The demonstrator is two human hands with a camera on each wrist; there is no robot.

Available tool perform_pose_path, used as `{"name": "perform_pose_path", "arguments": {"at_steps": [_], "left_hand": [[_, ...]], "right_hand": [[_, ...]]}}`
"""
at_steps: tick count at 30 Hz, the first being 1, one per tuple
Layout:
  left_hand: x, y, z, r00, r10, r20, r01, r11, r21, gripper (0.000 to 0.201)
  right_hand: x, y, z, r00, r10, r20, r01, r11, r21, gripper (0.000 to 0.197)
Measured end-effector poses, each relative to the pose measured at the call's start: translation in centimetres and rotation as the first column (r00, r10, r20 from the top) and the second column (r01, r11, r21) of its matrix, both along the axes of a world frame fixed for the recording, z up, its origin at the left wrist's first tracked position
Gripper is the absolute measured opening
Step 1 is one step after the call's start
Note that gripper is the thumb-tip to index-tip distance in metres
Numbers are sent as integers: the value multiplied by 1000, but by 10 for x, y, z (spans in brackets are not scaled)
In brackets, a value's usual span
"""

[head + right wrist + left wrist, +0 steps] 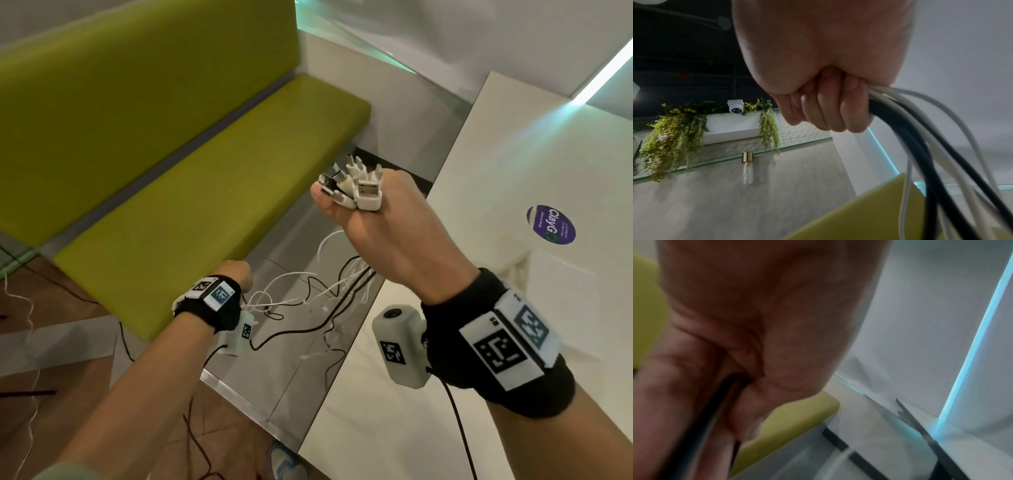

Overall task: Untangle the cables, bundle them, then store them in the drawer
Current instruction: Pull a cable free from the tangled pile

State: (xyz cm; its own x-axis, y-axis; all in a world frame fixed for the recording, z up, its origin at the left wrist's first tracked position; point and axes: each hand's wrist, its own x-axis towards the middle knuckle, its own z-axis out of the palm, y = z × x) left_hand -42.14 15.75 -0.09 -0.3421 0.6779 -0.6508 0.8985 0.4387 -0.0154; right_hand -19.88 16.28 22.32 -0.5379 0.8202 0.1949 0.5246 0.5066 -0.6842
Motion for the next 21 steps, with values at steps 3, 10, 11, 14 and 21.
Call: {"name": "perform_pose_path", "arguments": {"at_steps": [3,10,11,14,21], "left_hand": [[-15,13,5,844,254,472,-398,887,235,18],[-72,7,12,93,-114,989,-909,-415,37,31],[-82,3,5,-5,-126,992,-874,-482,-66,30],[-94,-6,-15,-99,35,994,-931,-355,-81,29],[-71,-36,-90,672,413,614,-729,512,454,50]], "right_hand": [[1,0,-3,999,3,46,-2,1000,-25,44],[8,4,-10,989,-71,130,83,992,-92,42],[11,6,-10,982,-95,161,112,988,-103,41],[13,9,-9,963,-142,228,164,983,-81,38],[12,9,-8,959,-198,201,196,980,28,35]]}}
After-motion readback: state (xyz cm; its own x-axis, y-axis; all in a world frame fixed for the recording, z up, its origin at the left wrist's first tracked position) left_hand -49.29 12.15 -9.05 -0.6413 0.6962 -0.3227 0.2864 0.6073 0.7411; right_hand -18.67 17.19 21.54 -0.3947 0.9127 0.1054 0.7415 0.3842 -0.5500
